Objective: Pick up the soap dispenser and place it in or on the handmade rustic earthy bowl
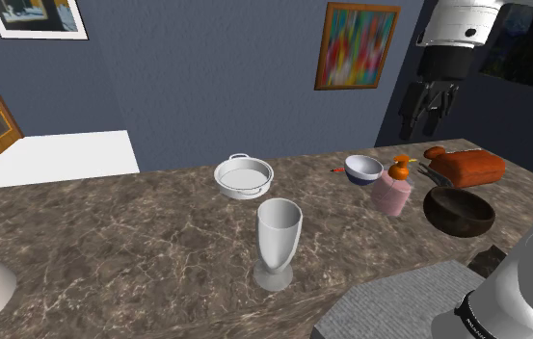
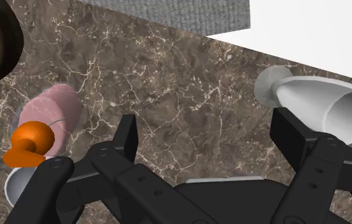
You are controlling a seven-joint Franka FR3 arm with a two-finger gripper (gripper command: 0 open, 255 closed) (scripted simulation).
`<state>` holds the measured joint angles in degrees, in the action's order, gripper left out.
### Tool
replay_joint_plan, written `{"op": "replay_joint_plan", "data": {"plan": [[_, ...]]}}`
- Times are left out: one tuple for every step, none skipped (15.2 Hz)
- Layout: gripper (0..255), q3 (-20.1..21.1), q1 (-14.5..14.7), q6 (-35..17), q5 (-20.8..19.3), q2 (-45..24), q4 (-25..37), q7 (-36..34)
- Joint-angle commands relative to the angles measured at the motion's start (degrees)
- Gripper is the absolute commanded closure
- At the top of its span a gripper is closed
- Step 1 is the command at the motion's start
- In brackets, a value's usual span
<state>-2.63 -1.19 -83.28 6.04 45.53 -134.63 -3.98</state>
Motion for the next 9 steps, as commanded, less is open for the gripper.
{"op": "replay_joint_plan", "data": {"plan": [[0,0.0,0.0,0.0,0.0,0.0,0.0,0.0],[0,-0.7,-0.4,-1.4,-0.9,0.4,-1.7,1.0],[0,-1.4,-0.8,-2.9,-1.7,0.8,-3.3,2.0],[0,-2.1,-1.2,-4.4,-2.6,1.1,-4.9,2.9],[0,-2.9,-1.6,-6.0,-3.5,1.3,-6.4,3.9],[0,-3.6,-2.1,-7.5,-4.4,1.5,-7.8,4.8],[0,-4.4,-2.5,-9.1,-5.3,1.5,-9.2,5.8],[0,-5.3,-3.0,-10.8,-6.3,1.5,-10.6,6.7],[0,-6.1,-3.5,-12.4,-7.2,1.3,-11.8,7.7]]}}
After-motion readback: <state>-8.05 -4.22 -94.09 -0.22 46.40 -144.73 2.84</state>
